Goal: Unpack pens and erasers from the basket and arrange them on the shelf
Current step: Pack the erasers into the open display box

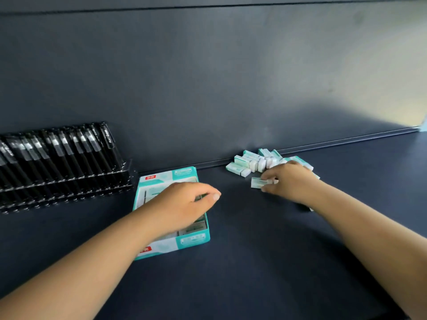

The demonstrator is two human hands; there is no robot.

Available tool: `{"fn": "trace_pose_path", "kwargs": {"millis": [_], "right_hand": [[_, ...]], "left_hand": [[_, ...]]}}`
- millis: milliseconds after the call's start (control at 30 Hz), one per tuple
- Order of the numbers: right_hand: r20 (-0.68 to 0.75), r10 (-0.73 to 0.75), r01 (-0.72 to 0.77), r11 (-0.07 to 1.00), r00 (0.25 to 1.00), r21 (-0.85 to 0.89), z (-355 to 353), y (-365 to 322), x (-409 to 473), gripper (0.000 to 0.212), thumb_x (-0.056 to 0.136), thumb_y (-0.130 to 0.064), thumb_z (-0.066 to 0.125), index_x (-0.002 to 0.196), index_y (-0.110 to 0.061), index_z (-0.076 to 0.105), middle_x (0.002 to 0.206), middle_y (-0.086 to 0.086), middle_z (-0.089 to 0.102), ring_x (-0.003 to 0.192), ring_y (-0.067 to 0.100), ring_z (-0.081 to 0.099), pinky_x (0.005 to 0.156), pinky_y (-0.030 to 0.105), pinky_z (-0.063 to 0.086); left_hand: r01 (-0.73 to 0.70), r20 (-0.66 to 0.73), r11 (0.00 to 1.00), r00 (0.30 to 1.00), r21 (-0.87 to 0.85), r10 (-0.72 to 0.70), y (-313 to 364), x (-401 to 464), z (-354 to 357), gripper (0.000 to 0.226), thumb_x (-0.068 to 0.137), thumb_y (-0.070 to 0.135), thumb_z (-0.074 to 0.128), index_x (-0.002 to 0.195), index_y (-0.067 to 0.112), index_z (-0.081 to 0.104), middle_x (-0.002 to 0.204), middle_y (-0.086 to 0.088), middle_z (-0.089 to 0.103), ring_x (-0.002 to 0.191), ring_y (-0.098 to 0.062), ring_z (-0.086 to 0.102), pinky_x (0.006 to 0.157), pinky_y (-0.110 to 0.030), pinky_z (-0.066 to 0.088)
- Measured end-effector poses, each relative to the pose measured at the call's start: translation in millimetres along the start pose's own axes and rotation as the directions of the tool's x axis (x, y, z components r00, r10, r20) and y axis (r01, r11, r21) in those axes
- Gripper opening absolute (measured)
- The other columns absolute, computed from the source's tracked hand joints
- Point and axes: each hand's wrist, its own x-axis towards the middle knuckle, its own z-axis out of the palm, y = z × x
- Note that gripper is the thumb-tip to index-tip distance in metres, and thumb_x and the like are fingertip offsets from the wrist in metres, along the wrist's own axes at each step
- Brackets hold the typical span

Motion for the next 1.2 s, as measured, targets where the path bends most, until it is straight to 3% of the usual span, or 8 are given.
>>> {"fn": "trace_pose_path", "kwargs": {"millis": [100, 233, 333, 467, 567, 767, 1067, 1200], "right_hand": [[0.055, -0.142, 0.134, 0.983, 0.988, 0.125, -6, -2, -21, 0.027, 0.085, -0.035, 0.058, 0.110, -0.025, 0.064, 0.110, -0.003, 0.063, 0.106, 0.015, 0.051, 0.087, 0.025, 0.040], [0.105, -0.255, 0.217, 0.935, 0.961, 0.282, -13, 11, -49, 0.039, 0.084, -0.034, 0.062, 0.121, -0.024, 0.058, 0.116, -0.011, 0.061, 0.094, 0.001, 0.047, 0.072, 0.002, 0.034], [-0.039, -0.152, 0.156, 0.976, 0.988, 0.150, -17, 40, -54, 0.042, 0.083, -0.039, 0.061, 0.122, -0.025, 0.057, 0.126, -0.008, 0.056, 0.115, 0.010, 0.046, 0.092, 0.014, 0.031], [-0.070, -0.010, 0.017, 0.995, 0.998, 0.101, -9, 70, -58, 0.051, 0.080, -0.049, 0.057, 0.125, -0.024, 0.054, 0.137, -0.001, 0.046, 0.129, 0.017, 0.035, 0.107, 0.026, 0.023], [-0.047, 0.033, -0.025, 0.985, 0.998, 0.169, -1, 76, -63, 0.049, 0.081, -0.051, 0.055, 0.125, -0.027, 0.055, 0.137, -0.003, 0.044, 0.130, 0.019, 0.033, 0.108, 0.032, 0.027], [-0.109, -0.023, 0.037, 0.991, 0.994, 0.131, -3, 69, -68, 0.036, 0.083, -0.049, 0.055, 0.116, -0.035, 0.060, 0.136, -0.011, 0.037, 0.130, 0.014, 0.023, 0.104, 0.028, 0.020], [-0.130, -0.255, 0.272, 0.954, 0.958, 0.129, 0, 49, -79, 0.050, 0.068, -0.074, 0.049, 0.090, -0.034, 0.071, 0.116, -0.020, 0.039, 0.115, 0.001, 0.027, 0.091, 0.019, 0.013], [-0.171, -0.319, 0.360, 0.857, 0.932, 0.368, -4, 38, -80, 0.052, 0.060, -0.073, 0.047, 0.081, -0.032, 0.072, 0.095, -0.023, 0.049, 0.094, 0.001, 0.044, 0.090, 0.020, 0.031]], "left_hand": [[-0.013, 0.020, 0.996, 1.000, 0.088, 0.011, 9, 10, 4, 0.027, 0.091, 0.041, 0.048, 0.115, 0.035, 0.059, 0.117, 0.023, 0.057, 0.104, 0.004, 0.048, 0.085, -0.013, 0.032], [-0.084, 0.119, 0.974, 0.991, 0.209, 0.060, 26, 26, 14, 0.043, 0.087, 0.045, 0.054, 0.128, 0.036, 0.049, 0.132, 0.019, 0.049, 0.120, -0.001, 0.043, 0.090, -0.013, 0.031], [-0.133, 0.247, 0.944, 0.967, 0.303, 0.057, 38, 38, 23, 0.058, 0.083, 0.047, 0.059, 0.136, 0.035, 0.038, 0.140, 0.014, 0.040, 0.129, -0.007, 0.035, 0.101, -0.020, 0.028], [-0.142, 0.318, 0.925, 0.948, 0.351, 0.025, 44, 52, 31, 0.053, 0.083, 0.043, 0.060, 0.133, 0.033, 0.044, 0.127, 0.008, 0.046, 0.119, -0.009, 0.042, 0.095, -0.020, 0.031], [-0.136, 0.306, 0.938, 0.952, 0.320, 0.034, 43, 56, 33, 0.029, 0.081, 0.043, 0.063, 0.108, 0.033, 0.058, 0.106, 0.009, 0.051, 0.101, -0.008, 0.048, 0.088, -0.023, 0.039], [-0.142, 0.117, 0.973, 0.986, 0.183, 0.122, 49, 47, 33, 0.024, 0.075, 0.039, 0.070, 0.086, 0.037, 0.049, 0.082, 0.023, 0.045, 0.078, 0.003, 0.045, 0.071, -0.015, 0.034], [-0.128, 0.102, 0.988, 0.988, 0.088, 0.119, 48, 24, 21, 0.029, 0.072, 0.032, 0.075, 0.085, 0.043, 0.051, 0.090, 0.020, 0.052, 0.080, 0.005, 0.050, 0.083, -0.019, 0.041], [-0.123, 0.209, 0.992, 0.971, 0.021, 0.116, 47, 17, 14, 0.035, 0.069, 0.028, 0.078, 0.091, 0.045, 0.057, 0.099, 0.015, 0.062, 0.083, 0.003, 0.056, 0.083, -0.016, 0.045]]}}
